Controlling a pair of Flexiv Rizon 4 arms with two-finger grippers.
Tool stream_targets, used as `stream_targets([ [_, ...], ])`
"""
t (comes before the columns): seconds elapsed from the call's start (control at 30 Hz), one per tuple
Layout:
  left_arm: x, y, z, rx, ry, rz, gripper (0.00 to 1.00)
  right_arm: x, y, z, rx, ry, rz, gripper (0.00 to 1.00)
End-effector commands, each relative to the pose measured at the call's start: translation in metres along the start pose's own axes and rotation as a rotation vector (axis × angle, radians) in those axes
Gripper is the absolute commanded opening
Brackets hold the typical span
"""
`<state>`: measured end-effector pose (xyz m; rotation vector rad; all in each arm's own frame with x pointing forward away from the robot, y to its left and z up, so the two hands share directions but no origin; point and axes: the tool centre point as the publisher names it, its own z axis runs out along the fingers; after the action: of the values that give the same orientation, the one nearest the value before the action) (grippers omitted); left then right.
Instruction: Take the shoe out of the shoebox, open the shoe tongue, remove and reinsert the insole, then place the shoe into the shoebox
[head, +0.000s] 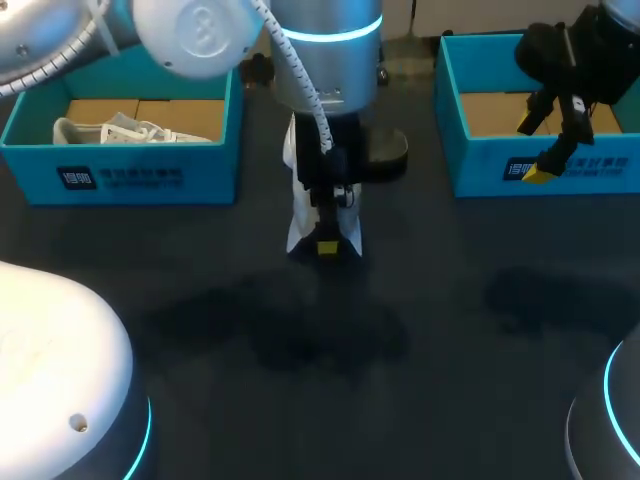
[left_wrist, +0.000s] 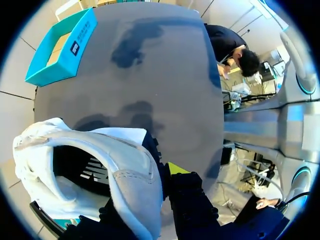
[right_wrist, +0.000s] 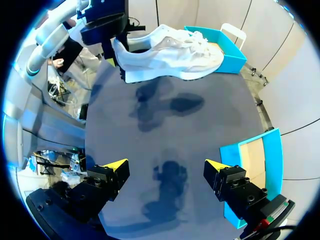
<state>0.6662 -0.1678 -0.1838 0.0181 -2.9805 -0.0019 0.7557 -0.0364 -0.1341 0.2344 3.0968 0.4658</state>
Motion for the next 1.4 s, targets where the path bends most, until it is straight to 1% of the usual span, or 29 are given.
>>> stream_targets([
  [0.03,-0.003,0.012,-0.005,-0.001,0.0,0.013,0.0,-0.002,0.001,0.0,0.003,0.003,0.0,1.0],
  [0.13,-0.01,0.027,-0.006,-0.002,0.007,0.022,0.0,-0.002,0.001,0.0,0.003,0.003,0.0,1.0],
  [0.17,-0.011,0.029,-0.007,-0.002,0.008,0.022,0.0,-0.002,0.001,0.0,0.003,0.003,0.0,1.0],
  [0.2,-0.016,0.038,-0.008,-0.002,0.01,0.025,0.0,-0.002,0.001,0.0,0.003,0.003,0.0,1.0],
  [0.23,-0.018,0.041,-0.009,-0.002,0.011,0.025,0.0,-0.002,0.001,0.0,0.003,0.003,0.0,1.0],
  [0.37,-0.031,0.066,-0.016,-0.002,0.012,0.023,0.0,-0.002,0.001,0.0,0.003,0.003,0.0,1.0],
  [0.5,-0.046,0.095,-0.023,-0.001,0.028,0.035,0.0,-0.002,0.001,0.0,0.003,0.003,0.0,1.0],
  [0.7,-0.068,0.135,-0.027,0.002,0.032,0.042,0.0,-0.002,0.001,0.0,0.003,0.003,0.0,1.0],
  [1.1,-0.103,0.215,-0.03,0.019,0.032,0.041,0.0,-0.002,0.001,0.0,0.003,0.003,0.0,1.0],
  [1.27,-0.116,0.246,-0.03,0.016,0.03,0.043,0.0,-0.002,0.001,0.0,0.003,0.003,0.0,1.0],
  [1.4,-0.13,0.278,-0.03,0.014,0.021,0.028,0.0,-0.002,0.001,0.0,0.003,0.003,0.0,1.0],
])
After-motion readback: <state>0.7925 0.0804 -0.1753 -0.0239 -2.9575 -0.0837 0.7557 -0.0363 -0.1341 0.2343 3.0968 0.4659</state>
